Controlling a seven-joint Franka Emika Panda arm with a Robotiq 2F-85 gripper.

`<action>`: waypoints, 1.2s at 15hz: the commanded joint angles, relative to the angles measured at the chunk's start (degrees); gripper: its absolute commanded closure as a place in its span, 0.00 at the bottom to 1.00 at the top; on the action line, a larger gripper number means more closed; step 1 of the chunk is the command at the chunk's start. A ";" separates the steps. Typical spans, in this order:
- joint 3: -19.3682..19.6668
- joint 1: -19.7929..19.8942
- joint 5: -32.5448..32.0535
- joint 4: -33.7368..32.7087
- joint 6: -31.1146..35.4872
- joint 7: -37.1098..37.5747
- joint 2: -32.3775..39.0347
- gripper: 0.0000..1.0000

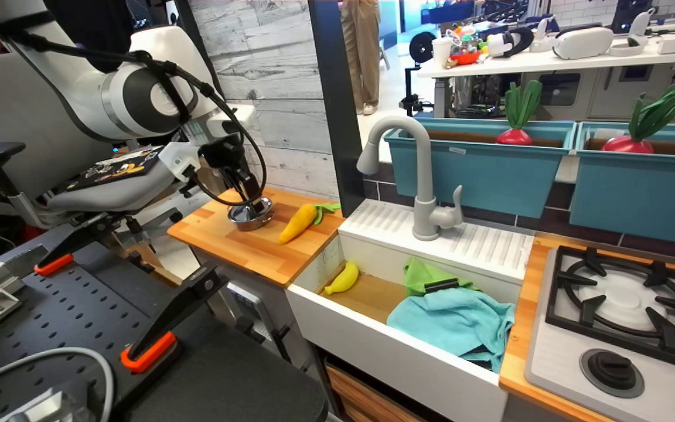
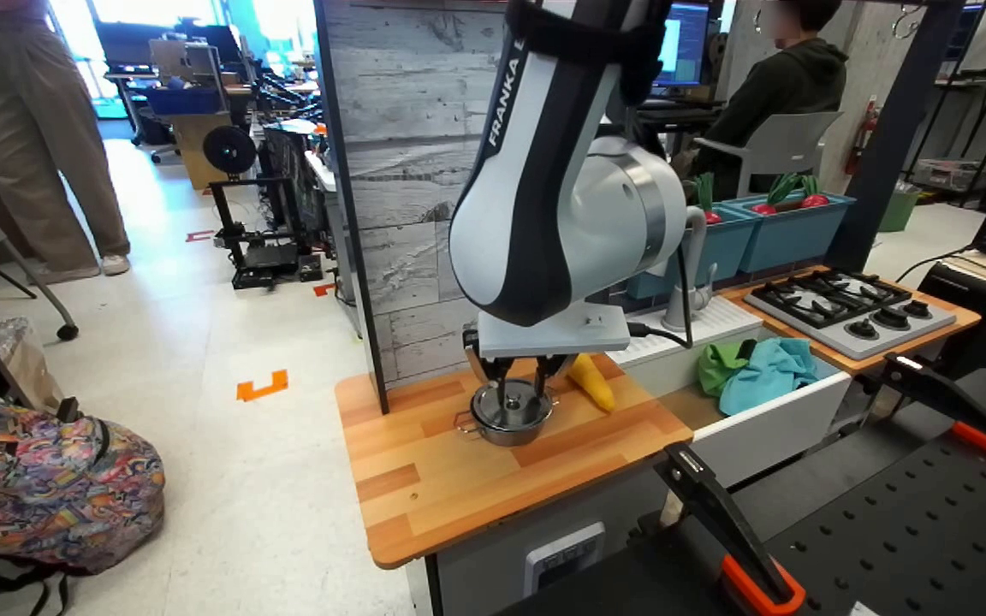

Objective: Pick up the lid from the pot and put it on the counter then pick up the carrot plush toy and put it in the pot

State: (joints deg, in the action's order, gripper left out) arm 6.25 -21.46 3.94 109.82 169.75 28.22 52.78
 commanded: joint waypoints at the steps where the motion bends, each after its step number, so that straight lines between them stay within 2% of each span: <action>1: -0.17 -0.06 1.40 -1.81 -0.54 -1.68 1.28 0.95; 2: -0.16 -0.06 1.39 -1.89 -0.56 -1.72 1.24 1.00; 7: -1.24 0.21 1.30 -0.02 -0.23 -2.83 -0.92 1.00; 13: -3.15 -1.79 0.23 5.48 1.29 -5.52 -6.60 1.00; 18: -6.11 -1.87 0.34 4.62 0.19 -7.35 -6.20 1.00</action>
State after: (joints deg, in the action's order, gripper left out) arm 1.64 -23.53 3.86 113.78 169.77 22.88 46.92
